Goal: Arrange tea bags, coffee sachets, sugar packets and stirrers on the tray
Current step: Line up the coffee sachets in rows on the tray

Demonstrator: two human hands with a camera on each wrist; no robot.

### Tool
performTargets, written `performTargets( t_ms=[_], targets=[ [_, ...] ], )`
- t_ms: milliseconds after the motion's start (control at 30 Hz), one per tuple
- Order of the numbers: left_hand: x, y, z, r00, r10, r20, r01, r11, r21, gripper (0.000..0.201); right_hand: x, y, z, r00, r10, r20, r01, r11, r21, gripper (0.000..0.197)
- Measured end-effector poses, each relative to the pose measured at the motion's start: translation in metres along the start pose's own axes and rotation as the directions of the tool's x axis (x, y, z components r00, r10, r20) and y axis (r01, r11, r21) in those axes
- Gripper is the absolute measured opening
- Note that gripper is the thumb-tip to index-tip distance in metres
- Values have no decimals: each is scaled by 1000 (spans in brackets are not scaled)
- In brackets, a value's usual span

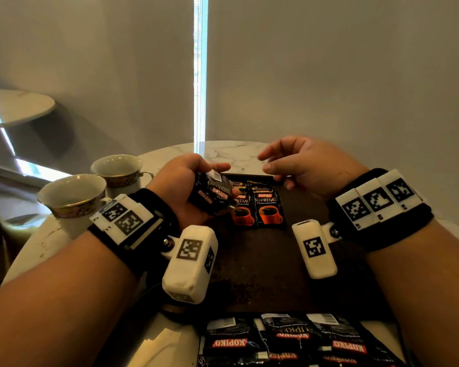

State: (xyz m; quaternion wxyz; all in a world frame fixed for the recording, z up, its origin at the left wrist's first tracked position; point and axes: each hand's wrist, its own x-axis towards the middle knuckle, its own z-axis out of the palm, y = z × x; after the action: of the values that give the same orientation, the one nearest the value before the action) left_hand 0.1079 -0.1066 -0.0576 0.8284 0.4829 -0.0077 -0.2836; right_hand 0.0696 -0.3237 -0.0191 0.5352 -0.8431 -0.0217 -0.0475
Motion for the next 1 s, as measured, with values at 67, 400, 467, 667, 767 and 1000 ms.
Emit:
performTargets(
  t_ms=[67, 400, 467, 667, 767, 1000],
  targets=[
    [-2, 0, 3, 999, 39, 17, -38, 999, -23, 42, -9, -9, 8, 991, -76, 108, 73, 997, 29, 20],
    [-2, 4, 2, 994, 107, 14, -106, 993, -51, 31, -19, -13, 23, 942, -188, 279, 194, 981, 6, 46],
    [-3, 5, 3, 997, 82, 7, -82, 996, -39, 23, -19, -12, 25, 944, -194, 267, 208, 978, -26, 46],
    [-2, 5, 2, 999, -15, 51, 16, 1000, -9, 30, -21, -15, 34, 954, -209, 216, 248, 953, -176, 40],
    [-2, 4, 4, 998, -16, 54, 18, 999, -42, 27, -20, -15, 34, 947, -245, 207, 281, 945, -169, 38],
    [2, 1, 2, 998, -35, 48, 37, 999, -39, 46, -16, -9, 34, 933, -301, 197, 324, 941, -100, 36]
  ],
)
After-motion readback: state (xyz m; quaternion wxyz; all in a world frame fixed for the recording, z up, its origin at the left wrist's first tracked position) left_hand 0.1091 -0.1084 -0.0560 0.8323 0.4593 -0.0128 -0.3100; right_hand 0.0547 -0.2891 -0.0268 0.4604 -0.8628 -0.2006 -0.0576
